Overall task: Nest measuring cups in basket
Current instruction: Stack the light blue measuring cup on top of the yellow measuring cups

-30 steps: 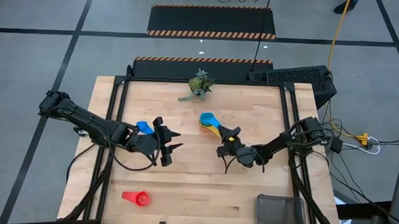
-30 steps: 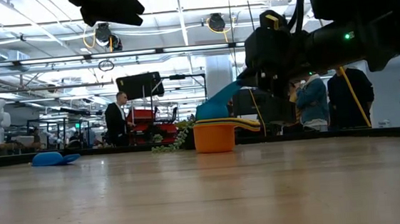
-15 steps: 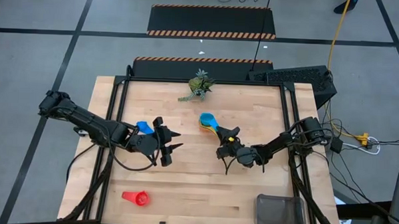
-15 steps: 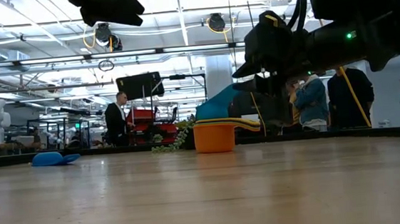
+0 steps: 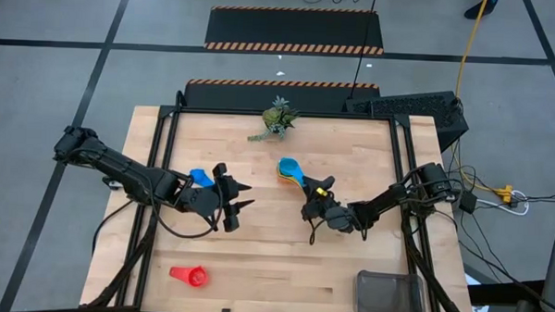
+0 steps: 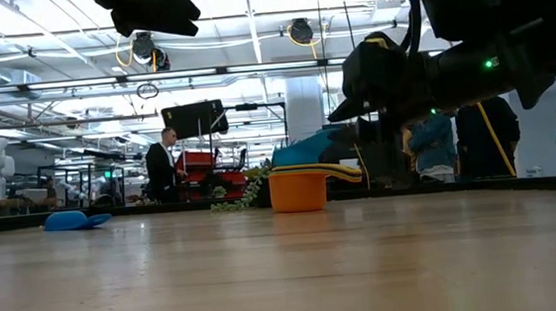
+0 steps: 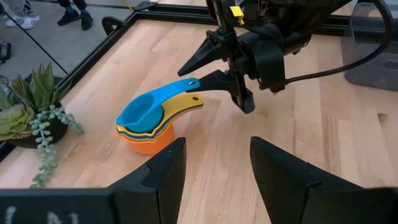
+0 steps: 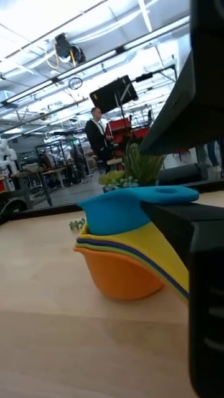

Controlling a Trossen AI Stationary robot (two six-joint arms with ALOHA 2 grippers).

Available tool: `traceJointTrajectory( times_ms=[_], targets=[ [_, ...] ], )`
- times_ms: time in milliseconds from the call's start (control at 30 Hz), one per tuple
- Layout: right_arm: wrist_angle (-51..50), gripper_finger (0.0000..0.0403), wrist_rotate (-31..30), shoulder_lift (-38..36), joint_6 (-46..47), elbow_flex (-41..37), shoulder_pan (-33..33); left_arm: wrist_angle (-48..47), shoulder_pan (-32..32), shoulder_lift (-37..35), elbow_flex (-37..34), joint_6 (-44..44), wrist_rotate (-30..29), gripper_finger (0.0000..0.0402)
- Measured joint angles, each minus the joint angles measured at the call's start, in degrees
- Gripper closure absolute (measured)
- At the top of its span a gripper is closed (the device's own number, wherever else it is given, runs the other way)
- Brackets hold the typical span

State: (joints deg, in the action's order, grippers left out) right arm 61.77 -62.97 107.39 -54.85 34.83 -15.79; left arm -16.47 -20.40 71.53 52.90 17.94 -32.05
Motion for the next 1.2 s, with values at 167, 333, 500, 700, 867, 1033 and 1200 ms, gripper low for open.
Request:
traceJointTrajectory(
  times_ms=[167, 333, 500, 700, 867, 1033, 1200],
  targets=[
    [0.0, 0.0281, -0.1, 0.0, 3.8, 0.0, -0.4, 0.0, -0.3, 0.0, 0.0, 0.0, 0.0, 0.022],
    [-1.5, 0.0281, 0.0, 0.0, 10.1, 0.0, -0.3, 0.0, -0.8, 0.0, 0.0, -0.1, 0.0, 0.022],
    [-4.9, 0.0281, 0.1, 0.0, 16.0, 0.0, -0.2, 0.0, -0.9, 0.0, 0.0, -0.1, 0.0, 0.022],
    [-9.7, 0.0281, 0.3, -1.9, 23.1, 0.0, -0.2, 0.0, -0.8, 0.0, 0.0, -0.2, 0.0, 0.022],
    [-18.9, 0.0281, 3.1, -6.0, 31.4, 0.0, 0.1, 0.0, -0.9, 0.0, 0.0, -0.2, 0.0, 0.022],
    [-29.0, 0.0281, 12.7, -10.1, 41.8, 0.0, 2.2, 0.0, -0.8, 0.0, 0.0, -0.2, 0.0, 0.022],
    [-34.6, 0.0281, 16.6, -11.7, 46.8, 0.0, 3.6, 0.1, -0.8, 0.0, 0.0, 0.2, 0.0, 0.022]
  ],
)
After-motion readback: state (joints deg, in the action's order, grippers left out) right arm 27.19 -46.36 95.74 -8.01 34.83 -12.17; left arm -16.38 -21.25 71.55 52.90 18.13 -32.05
